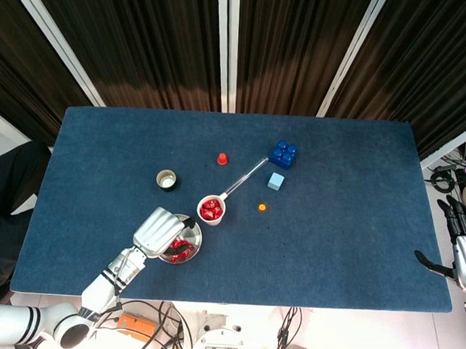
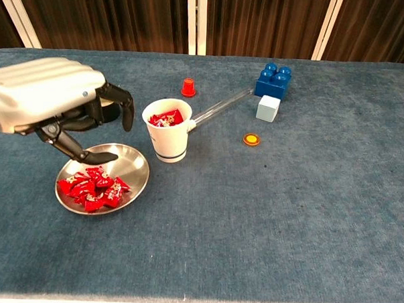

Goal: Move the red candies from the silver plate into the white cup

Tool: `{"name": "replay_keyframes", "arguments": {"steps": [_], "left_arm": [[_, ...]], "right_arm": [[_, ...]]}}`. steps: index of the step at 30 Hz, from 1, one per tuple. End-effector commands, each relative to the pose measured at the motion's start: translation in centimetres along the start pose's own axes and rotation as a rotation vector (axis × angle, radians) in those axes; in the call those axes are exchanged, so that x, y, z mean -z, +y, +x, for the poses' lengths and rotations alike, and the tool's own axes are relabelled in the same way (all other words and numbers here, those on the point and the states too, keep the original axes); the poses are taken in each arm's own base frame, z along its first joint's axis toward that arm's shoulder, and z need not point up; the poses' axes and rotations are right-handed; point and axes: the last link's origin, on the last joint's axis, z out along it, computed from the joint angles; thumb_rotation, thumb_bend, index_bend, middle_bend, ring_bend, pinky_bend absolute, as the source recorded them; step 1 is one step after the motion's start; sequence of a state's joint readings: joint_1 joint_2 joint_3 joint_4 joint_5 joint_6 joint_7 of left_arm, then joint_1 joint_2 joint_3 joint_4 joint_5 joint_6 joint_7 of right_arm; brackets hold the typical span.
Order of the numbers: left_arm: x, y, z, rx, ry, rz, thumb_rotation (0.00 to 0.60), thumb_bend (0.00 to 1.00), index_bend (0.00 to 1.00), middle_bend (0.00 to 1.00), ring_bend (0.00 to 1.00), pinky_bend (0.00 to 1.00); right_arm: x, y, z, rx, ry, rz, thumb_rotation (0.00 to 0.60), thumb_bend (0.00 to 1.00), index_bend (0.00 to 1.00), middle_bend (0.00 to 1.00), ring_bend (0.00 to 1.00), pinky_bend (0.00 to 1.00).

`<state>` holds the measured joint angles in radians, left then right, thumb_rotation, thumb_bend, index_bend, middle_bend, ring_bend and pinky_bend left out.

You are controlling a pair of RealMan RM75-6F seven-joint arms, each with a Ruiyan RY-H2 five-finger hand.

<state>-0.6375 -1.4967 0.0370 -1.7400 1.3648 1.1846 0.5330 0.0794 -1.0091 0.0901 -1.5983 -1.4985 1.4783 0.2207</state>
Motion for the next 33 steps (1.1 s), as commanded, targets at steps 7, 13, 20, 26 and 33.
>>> {"name": "replay_keyframes", "arguments": {"steps": [7,13,20,26,33], "left_arm": [[-0.4,0.7,-3.3,-0.062,-0.108,0.0,0.535,0.19,0.44,0.94,0.91,0.86],[-0.4,0.7,-4.0,-0.078,-0.133,0.007,0.532,0.18,0.44,0.94,0.91,0.86],[-0.4,0.6,-4.4,-0.089,-0.155,0.015,0.53,0.18,0.44,0.94,0.91,0.86],[-0.6,0.3,-4.7,-0.102,-0.172,0.029,0.532,0.18,0.44,0.94,0.91,0.86],[-0.6,-0.1,-4.9,-0.115,-0.201,0.042,0.534,0.2,0.44,0.94,0.91,0.86]], "right_arm": [[0.1,0.0,0.1,0.006,0.001,-0.005,0.6,0.33,0.0,0.03,0.0,0.0],[0.0,-0.1,0.0,0.006,-0.003,-0.003,0.6,0.33,0.0,0.03,0.0,0.0],[0.0,-0.1,0.0,0.008,-0.004,-0.005,0.6,0.33,0.0,0.03,0.0,0.0],[0.0,-0.1,0.0,0.009,-0.006,-0.007,0.6,0.33,0.0,0.03,0.0,0.0],[-0.1,-0.1,-0.1,0.009,-0.008,-0.009,0.6,0.33,0.0,0.03,0.0,0.0]]}}
